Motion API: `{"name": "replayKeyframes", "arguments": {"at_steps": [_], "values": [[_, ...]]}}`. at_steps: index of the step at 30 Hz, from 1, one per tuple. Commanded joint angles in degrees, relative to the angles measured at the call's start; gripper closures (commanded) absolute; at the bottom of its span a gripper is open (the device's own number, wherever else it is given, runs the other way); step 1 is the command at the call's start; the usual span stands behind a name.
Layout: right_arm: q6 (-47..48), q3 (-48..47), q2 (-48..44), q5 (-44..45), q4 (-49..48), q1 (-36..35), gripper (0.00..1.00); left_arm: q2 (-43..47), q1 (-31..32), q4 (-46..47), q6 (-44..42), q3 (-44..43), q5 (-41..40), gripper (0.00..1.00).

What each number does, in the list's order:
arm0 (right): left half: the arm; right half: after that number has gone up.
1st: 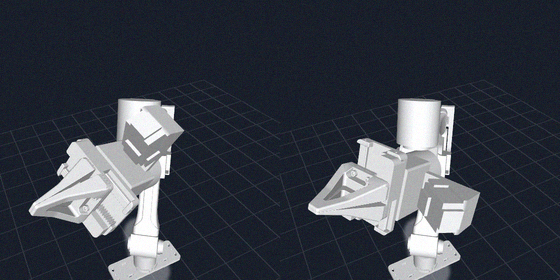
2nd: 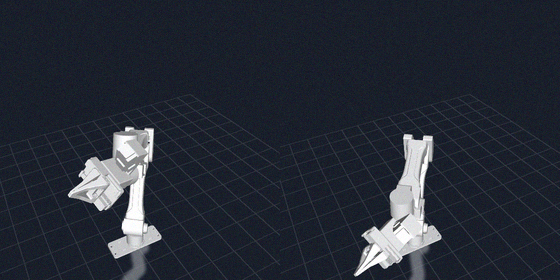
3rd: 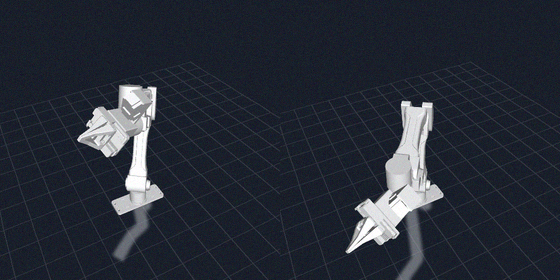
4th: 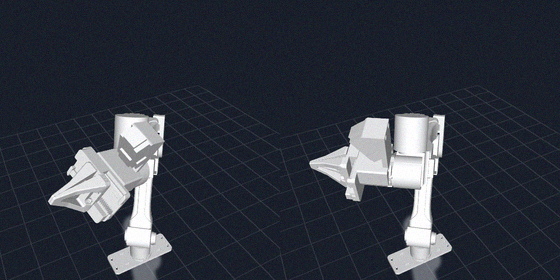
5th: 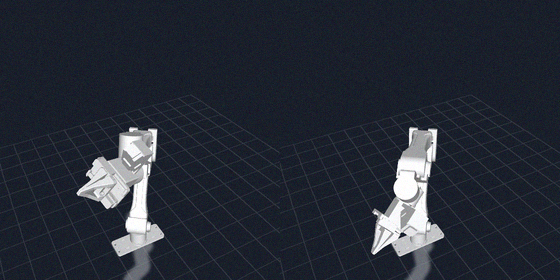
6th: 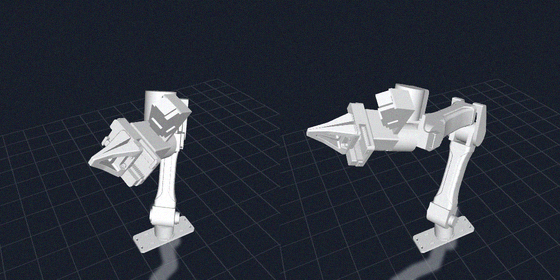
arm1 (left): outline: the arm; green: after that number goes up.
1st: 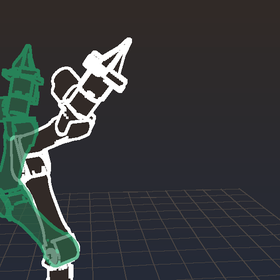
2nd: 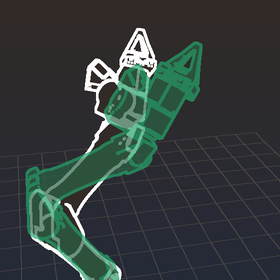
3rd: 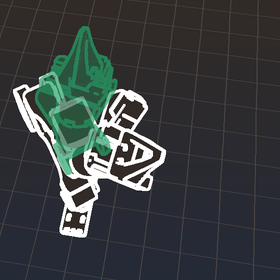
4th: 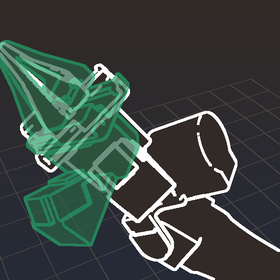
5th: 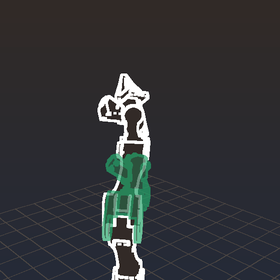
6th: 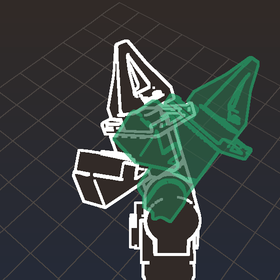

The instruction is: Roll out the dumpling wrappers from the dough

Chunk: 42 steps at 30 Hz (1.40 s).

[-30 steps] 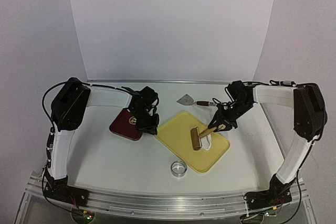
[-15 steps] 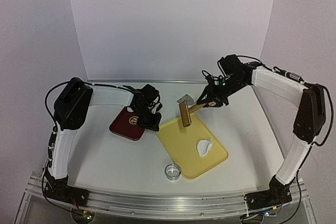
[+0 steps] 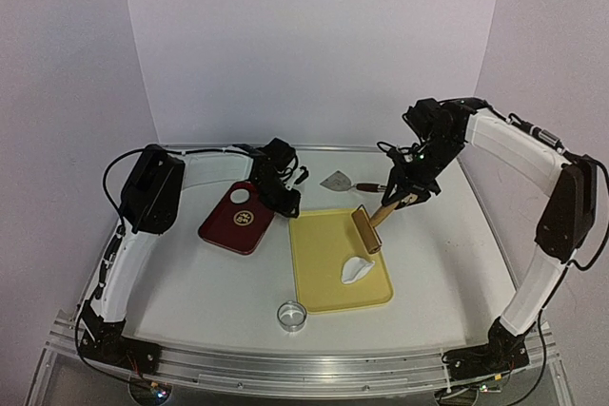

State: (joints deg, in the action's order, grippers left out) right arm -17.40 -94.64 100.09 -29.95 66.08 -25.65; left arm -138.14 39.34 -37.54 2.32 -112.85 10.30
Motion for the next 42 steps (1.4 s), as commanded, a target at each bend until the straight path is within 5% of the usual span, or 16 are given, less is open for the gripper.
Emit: {"name": "replayKeyframes", "arguments": {"at_steps": [1,8,16,42], "values": [[3.57,-3.41,2.20,-1.35,4.08,0.02,1.00,1.40,-0.60,-0.16,4.80,-2.98,0.85,0.61],[4.05,-9.16,8.58,-4.74,4.03,0.05,1.00,9.07,-0.58,0.51,18.26,3.26,3.01,0.49],[6.61,-11.54,12.36,-3.95,9.32,0.06,1.00,16.00,-0.32,5.70,32.59,16.99,14.62,0.45],[10.48,-1.71,14.43,-0.76,8.05,-0.08,1.00,7.65,0.83,4.41,35.95,16.95,16.08,0.43]]}}
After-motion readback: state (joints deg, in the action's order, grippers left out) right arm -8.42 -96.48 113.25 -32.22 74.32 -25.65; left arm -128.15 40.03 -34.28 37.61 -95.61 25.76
